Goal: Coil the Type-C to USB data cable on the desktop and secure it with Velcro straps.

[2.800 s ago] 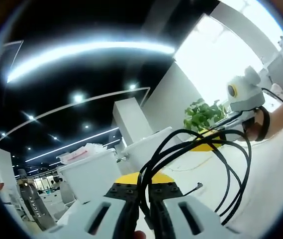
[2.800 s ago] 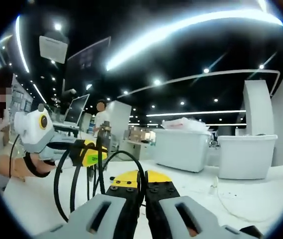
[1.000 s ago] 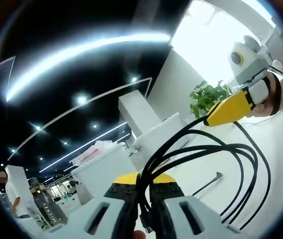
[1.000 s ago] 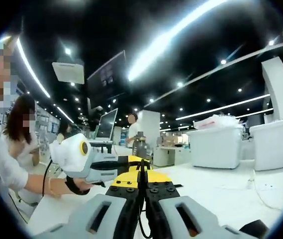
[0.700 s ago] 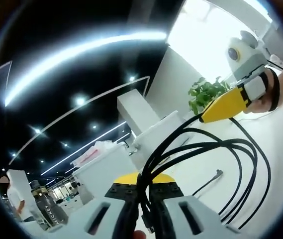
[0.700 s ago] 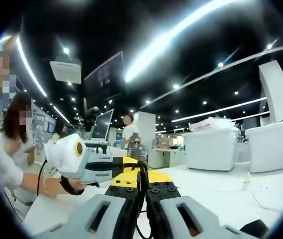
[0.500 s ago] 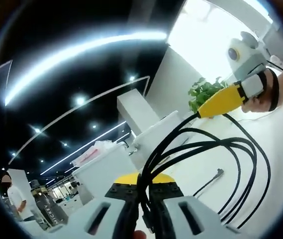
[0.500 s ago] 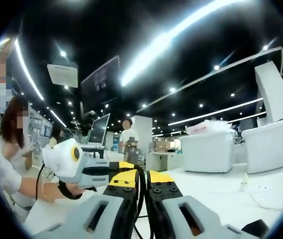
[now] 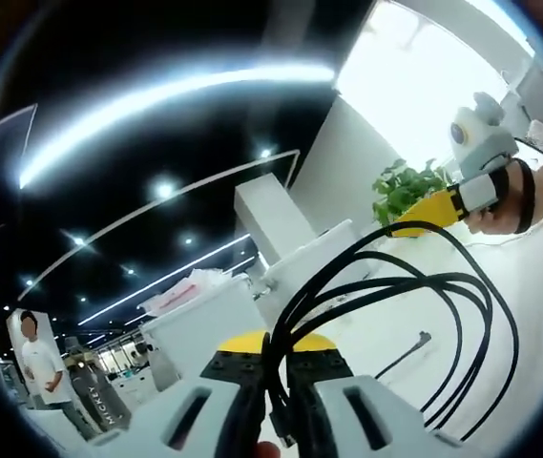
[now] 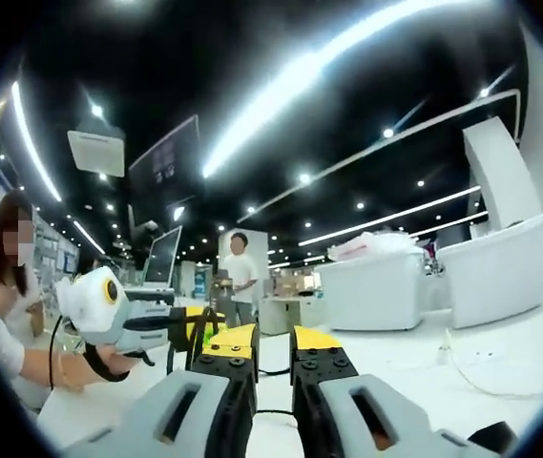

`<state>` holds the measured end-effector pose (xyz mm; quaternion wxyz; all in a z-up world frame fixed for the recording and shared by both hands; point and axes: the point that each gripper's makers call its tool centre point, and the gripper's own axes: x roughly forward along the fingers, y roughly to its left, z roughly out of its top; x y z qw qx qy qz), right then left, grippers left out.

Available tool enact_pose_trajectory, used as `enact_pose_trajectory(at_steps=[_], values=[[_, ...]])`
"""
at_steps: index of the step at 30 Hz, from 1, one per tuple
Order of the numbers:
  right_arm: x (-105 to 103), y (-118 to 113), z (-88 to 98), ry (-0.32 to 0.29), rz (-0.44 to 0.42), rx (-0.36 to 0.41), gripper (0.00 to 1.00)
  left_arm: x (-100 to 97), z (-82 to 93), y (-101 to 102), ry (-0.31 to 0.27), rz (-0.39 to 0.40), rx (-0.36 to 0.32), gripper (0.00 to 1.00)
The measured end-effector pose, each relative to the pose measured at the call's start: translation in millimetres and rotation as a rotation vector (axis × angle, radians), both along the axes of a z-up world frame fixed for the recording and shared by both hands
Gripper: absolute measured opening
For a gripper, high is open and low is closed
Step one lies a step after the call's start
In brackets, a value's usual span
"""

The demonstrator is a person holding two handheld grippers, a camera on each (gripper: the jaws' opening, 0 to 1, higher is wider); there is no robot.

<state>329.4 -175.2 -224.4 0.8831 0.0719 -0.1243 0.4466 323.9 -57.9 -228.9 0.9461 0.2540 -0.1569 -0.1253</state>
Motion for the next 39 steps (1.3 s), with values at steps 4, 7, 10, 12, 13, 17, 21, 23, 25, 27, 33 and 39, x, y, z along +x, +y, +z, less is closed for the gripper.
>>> enact_pose_trajectory(at_steps=[4, 7, 10, 12, 13, 17, 21, 23, 25, 27, 33, 39], values=[[2, 6, -11.1, -0.062, -0.015, -0.104, 0.15, -1.2, 7.7, 4, -0.01, 0.0, -0.022, 0.07], [4, 11, -22.0, -0.115, -0.016, -0.196, 0.17, -1.7, 12.7, 5, -0.014, -0.002, -0.033, 0.07], [6, 14, -31.2, -0.111, 0.004, -0.238, 0.17, -4.5, 15.2, 4, -0.022, -0.006, -0.035, 0.07], [7, 17, -43.0, -0.095, 0.033, -0.299, 0.18, -7.5, 17.2, 4, -0.03, -0.009, -0.035, 0.07], [10, 17, -48.9, -0.085, 0.028, -0.326, 0.18, -8.9, 19.3, 3, -0.035, -0.011, -0.037, 0.07], [23, 20, -81.9, -0.046, 0.002, -0.461, 0.18, -13.5, 27.0, 1, -0.05, -0.03, -0.05, 0.08], [34, 26, -102.3, -0.001, 0.006, -0.533, 0.2, -17.6, 34.3, 1, -0.072, -0.04, -0.059, 0.08], [42, 28, -110.2, -0.005, -0.006, -0.594, 0.21, -20.6, 38.2, 1, -0.08, -0.046, -0.068, 0.08], [48, 29, -116.2, -0.013, -0.006, -0.65, 0.21, -23.6, 43.7, 2, -0.097, -0.048, -0.075, 0.08], [49, 30, -119.9, -0.014, 0.015, -0.686, 0.21, -24.9, 46.5, 3, -0.108, -0.046, -0.075, 0.08], [39, 35, -133.1, -0.006, 0.089, -0.807, 0.2, -27.9, 51.3, 3, -0.118, -0.051, -0.085, 0.08], [36, 40, -143.6, -0.082, 0.096, -0.962, 0.18, -36.2, 59.3, -1, -0.142, -0.072, -0.089, 0.08]])
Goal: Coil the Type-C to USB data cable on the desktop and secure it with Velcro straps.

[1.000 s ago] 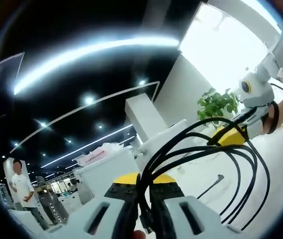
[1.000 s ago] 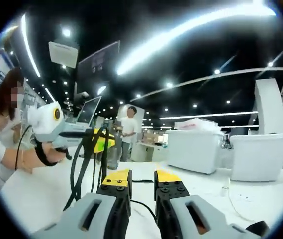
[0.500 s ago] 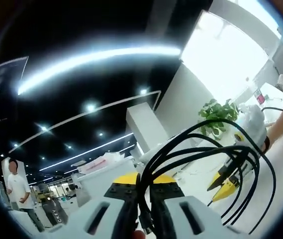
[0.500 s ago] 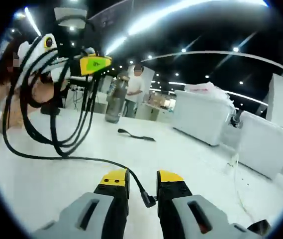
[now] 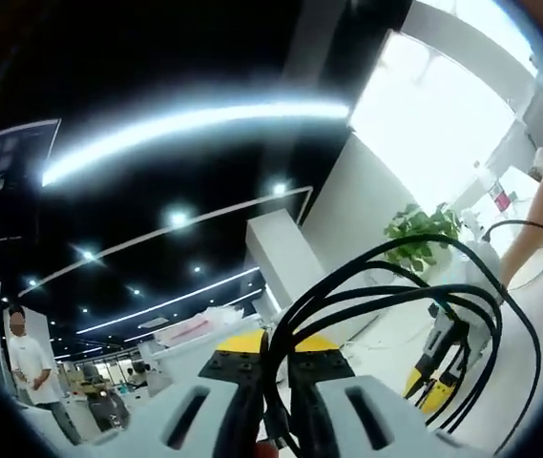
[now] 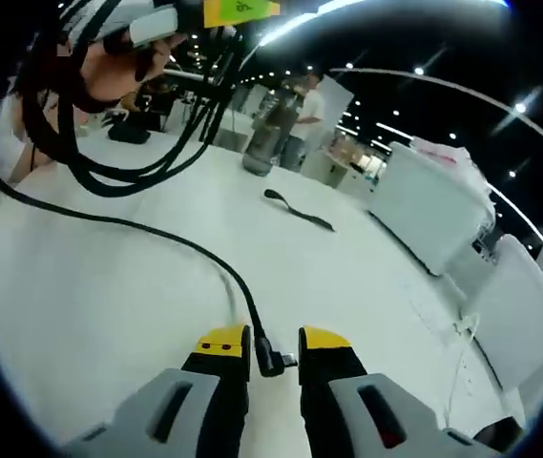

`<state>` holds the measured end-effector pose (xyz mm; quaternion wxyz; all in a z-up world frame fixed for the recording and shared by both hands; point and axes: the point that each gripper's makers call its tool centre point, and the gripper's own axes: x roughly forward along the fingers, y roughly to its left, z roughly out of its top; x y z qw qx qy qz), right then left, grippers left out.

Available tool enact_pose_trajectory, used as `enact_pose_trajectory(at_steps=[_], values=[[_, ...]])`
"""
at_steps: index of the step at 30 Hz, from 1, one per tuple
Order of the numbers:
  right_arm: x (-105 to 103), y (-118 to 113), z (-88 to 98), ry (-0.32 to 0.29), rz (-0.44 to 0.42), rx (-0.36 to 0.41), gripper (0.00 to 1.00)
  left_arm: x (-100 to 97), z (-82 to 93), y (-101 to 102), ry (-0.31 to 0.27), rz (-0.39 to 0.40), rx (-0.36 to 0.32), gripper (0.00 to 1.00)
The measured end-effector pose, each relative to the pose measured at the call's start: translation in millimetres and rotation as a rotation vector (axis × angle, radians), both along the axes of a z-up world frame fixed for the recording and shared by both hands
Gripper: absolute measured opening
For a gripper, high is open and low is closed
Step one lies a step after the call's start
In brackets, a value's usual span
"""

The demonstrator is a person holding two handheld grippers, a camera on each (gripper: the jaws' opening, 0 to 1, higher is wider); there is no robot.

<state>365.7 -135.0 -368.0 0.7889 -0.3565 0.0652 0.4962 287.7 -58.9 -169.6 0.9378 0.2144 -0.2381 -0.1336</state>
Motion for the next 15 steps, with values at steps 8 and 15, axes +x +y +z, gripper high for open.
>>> enact_pose_trajectory(at_steps=[8, 15], values=[[2, 3, 7.8, -0.066, 0.004, -0.043, 0.14, -5.8, 3.4, -4, -0.013, -0.022, 0.001, 0.08], [-23, 5, 28.1, -0.12, 0.049, -0.007, 0.21, -0.4, -2.2, -2, 0.014, -0.009, 0.012, 0.08]])
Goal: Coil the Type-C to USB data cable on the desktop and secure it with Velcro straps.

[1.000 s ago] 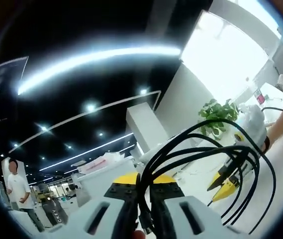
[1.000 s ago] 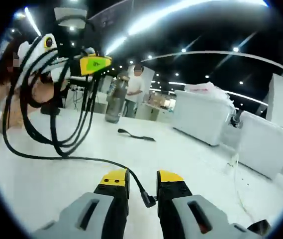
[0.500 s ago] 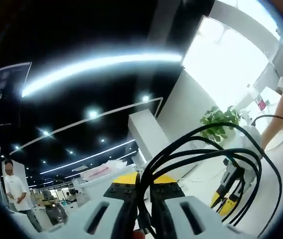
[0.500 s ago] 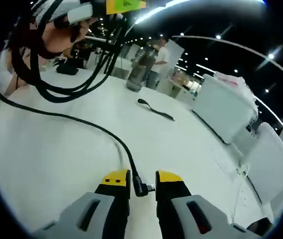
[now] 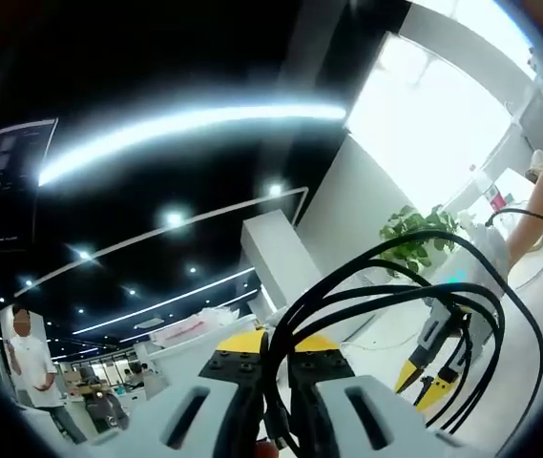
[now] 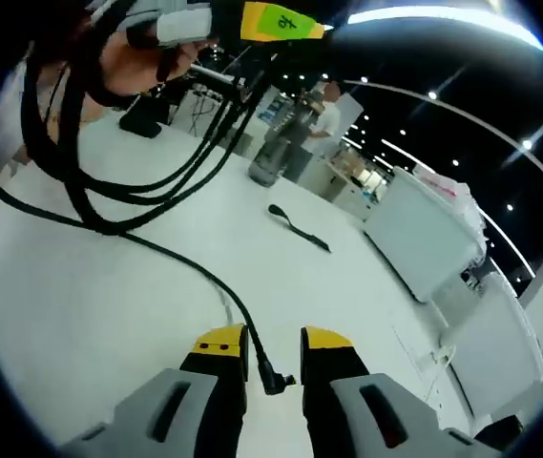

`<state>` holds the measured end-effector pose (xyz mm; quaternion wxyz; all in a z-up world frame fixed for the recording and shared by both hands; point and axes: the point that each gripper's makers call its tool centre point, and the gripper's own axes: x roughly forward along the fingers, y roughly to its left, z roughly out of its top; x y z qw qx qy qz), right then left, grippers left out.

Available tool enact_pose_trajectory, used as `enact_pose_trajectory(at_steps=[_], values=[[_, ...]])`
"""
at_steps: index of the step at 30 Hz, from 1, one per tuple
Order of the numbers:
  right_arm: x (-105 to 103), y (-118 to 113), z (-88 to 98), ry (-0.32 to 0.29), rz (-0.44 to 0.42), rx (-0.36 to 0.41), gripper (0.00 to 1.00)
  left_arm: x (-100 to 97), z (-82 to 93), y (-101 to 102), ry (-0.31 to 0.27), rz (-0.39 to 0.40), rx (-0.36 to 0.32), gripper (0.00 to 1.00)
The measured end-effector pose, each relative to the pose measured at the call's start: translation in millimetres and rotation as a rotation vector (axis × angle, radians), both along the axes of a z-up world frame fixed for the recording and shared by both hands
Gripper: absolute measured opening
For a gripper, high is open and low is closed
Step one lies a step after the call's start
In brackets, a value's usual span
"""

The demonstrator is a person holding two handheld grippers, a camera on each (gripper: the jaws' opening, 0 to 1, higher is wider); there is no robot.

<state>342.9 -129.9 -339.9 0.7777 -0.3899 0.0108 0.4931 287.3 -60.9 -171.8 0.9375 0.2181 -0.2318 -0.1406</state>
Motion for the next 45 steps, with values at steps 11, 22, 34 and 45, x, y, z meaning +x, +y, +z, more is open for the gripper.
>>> enact_pose_trajectory(at_steps=[11, 22, 34, 45], values=[[12, 2, -19.8, -0.081, -0.012, -0.15, 0.13, -2.9, 2.4, -2, -0.01, -0.011, 0.002, 0.08], [23, 1, 4.1, -0.259, -0.054, -0.116, 0.04, -1.4, -1.0, 0, 0.006, -0.008, -0.002, 0.09], [-14, -5, 64.8, -0.528, -0.075, 0.102, 0.04, 4.9, -18.0, -3, 0.084, -0.017, 0.006, 0.09], [-27, -17, 87.8, -0.572, -0.108, 0.238, 0.03, 18.2, -32.8, -11, 0.115, -0.03, 0.037, 0.09]])
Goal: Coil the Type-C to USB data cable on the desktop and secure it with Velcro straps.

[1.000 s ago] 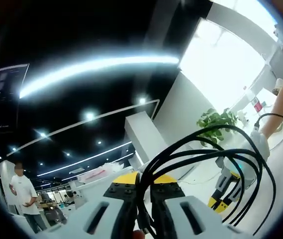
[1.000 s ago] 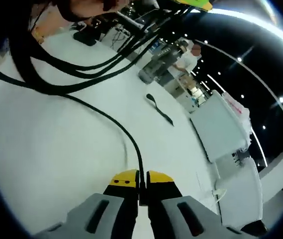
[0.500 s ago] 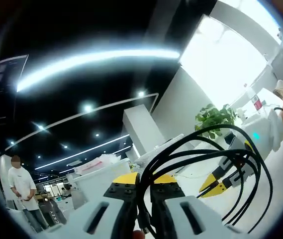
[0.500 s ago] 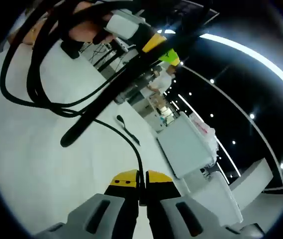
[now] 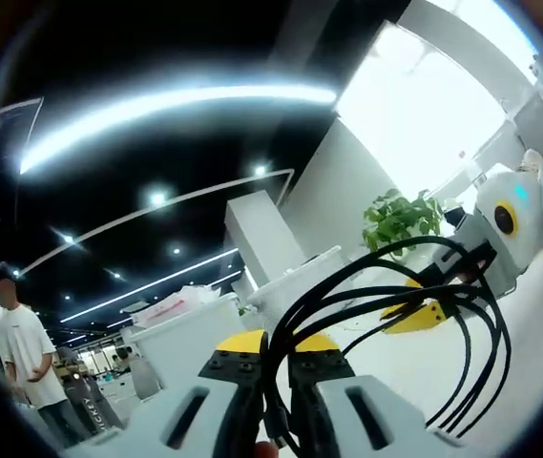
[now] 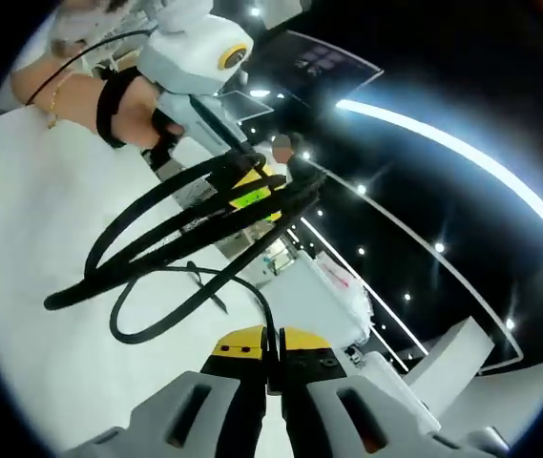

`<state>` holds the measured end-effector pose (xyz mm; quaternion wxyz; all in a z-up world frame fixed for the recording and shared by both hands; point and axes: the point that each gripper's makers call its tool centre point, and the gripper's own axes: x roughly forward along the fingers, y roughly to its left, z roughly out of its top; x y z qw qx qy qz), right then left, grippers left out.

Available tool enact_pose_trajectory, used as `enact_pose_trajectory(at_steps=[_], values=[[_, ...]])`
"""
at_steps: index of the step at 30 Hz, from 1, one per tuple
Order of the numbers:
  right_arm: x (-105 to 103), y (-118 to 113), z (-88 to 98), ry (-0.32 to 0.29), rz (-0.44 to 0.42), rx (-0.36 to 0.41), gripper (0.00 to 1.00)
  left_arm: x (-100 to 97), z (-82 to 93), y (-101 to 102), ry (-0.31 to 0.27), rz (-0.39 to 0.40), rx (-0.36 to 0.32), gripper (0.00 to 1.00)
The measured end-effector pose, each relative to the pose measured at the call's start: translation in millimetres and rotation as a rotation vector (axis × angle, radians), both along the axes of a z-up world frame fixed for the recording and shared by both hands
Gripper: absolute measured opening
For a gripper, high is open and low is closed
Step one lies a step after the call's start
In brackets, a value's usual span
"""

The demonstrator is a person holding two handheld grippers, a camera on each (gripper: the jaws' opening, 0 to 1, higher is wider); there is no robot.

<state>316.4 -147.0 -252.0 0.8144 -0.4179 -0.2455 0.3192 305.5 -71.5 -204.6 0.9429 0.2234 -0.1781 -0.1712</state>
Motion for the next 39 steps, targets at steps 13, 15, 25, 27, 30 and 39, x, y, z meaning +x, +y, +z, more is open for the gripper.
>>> enact_pose_trajectory(at_steps=[13, 15, 25, 27, 30, 39], values=[[-20, -4, 23.9, -0.094, 0.03, 0.062, 0.03, 4.6, -7.9, -5, 0.022, -0.005, 0.027, 0.09], [-23, -4, 26.8, -0.1, 0.037, 0.071, 0.03, 4.9, -9.7, -5, 0.027, -0.007, 0.025, 0.09], [-36, -4, 42.7, -0.186, 0.035, 0.089, 0.02, 8.3, -9.3, 0, 0.042, -0.021, -0.014, 0.08], [-35, -5, 43.0, -0.192, 0.031, 0.087, 0.02, 7.0, -8.3, -1, 0.039, -0.026, -0.015, 0.08], [-34, -7, 44.5, -0.203, 0.023, 0.086, 0.02, 5.8, -9.3, -4, 0.039, -0.032, -0.007, 0.08], [-31, -8, 46.7, -0.218, -0.002, 0.084, 0.02, 5.2, -14.8, -9, 0.053, -0.048, 0.005, 0.08]])
